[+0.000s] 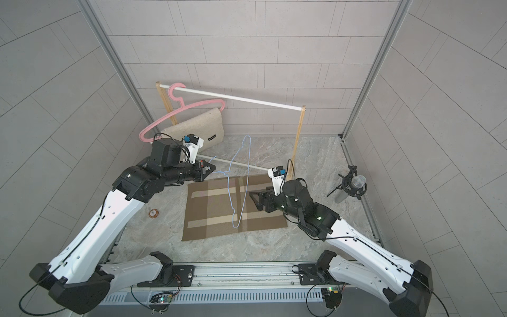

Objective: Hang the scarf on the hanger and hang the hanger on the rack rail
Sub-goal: Pick up the hanger from the clothesline.

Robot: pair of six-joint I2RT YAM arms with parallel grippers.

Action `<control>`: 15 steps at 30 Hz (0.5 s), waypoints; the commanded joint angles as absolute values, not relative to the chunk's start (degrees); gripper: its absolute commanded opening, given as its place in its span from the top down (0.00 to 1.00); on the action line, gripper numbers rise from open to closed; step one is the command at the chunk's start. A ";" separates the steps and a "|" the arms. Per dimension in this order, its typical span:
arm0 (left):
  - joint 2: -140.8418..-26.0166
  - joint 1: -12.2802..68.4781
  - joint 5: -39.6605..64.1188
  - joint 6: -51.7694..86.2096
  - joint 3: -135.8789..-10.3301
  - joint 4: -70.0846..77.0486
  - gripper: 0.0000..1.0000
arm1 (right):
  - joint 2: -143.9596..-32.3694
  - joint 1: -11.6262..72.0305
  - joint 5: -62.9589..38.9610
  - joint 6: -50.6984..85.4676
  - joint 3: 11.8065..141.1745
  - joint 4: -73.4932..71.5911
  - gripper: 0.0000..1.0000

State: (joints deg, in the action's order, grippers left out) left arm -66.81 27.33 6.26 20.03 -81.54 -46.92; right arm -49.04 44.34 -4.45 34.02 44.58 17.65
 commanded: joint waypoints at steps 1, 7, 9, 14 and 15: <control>-64.22 26.63 3.29 20.26 -79.59 -45.98 1.00 | -43.65 40.28 -10.07 32.17 43.49 23.17 0.05; -60.25 25.46 4.56 20.98 -76.02 -48.56 1.00 | -42.92 26.70 -22.44 31.99 43.16 31.06 0.00; -57.95 25.29 5.46 21.34 -74.06 -48.86 1.00 | -44.27 22.47 -26.50 32.30 42.60 32.28 0.00; -52.00 25.14 6.78 22.19 -67.47 -47.19 1.00 | -48.23 12.36 -33.70 32.06 39.98 33.19 0.00; -51.00 25.07 6.70 22.49 -65.91 -46.72 1.00 | -48.93 11.13 -34.18 31.96 39.57 33.44 0.00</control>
